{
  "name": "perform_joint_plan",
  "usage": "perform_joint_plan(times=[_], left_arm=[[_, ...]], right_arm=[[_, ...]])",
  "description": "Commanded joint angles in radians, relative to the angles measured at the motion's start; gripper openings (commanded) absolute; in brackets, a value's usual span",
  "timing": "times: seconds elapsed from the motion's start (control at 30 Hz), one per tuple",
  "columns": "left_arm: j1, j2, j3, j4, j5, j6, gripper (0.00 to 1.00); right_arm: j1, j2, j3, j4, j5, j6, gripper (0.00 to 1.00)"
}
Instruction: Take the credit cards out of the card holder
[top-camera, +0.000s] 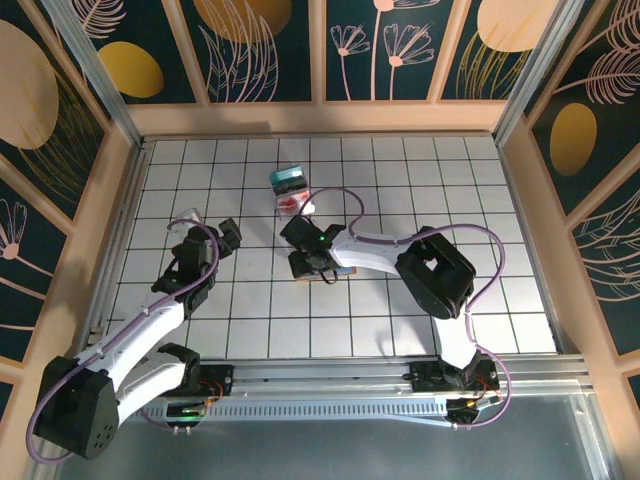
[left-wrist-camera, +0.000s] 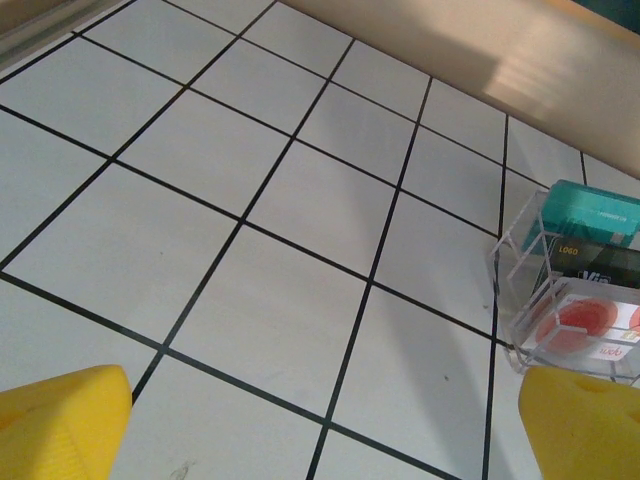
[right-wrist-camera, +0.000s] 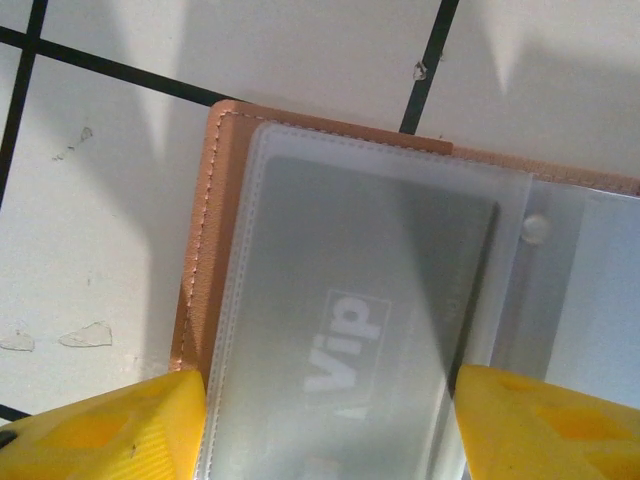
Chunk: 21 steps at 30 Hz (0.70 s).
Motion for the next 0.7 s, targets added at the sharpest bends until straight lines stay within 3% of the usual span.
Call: perform_joint_plan(times=[0.0, 0.4, 0.67], left_arm=[[0.004, 0.006, 0.008, 0.022, -0.004, -0.011, 0.99], [0.004, 0.001, 0.019, 0.016, 0.000, -0.005, 0.99], [0.004, -0.019, 0.020, 0.006, -0.002, -0.004, 0.99]], right_arm=[[0.006, 0.016, -0.012, -0.017, -0.002, -0.005, 0.64], [0.006, -0.011, -0.053, 0.010, -0.069, -0.004, 0.48], [0.006, -0.061, -0.089, 0.060, -0.139, -0.008, 0.47]])
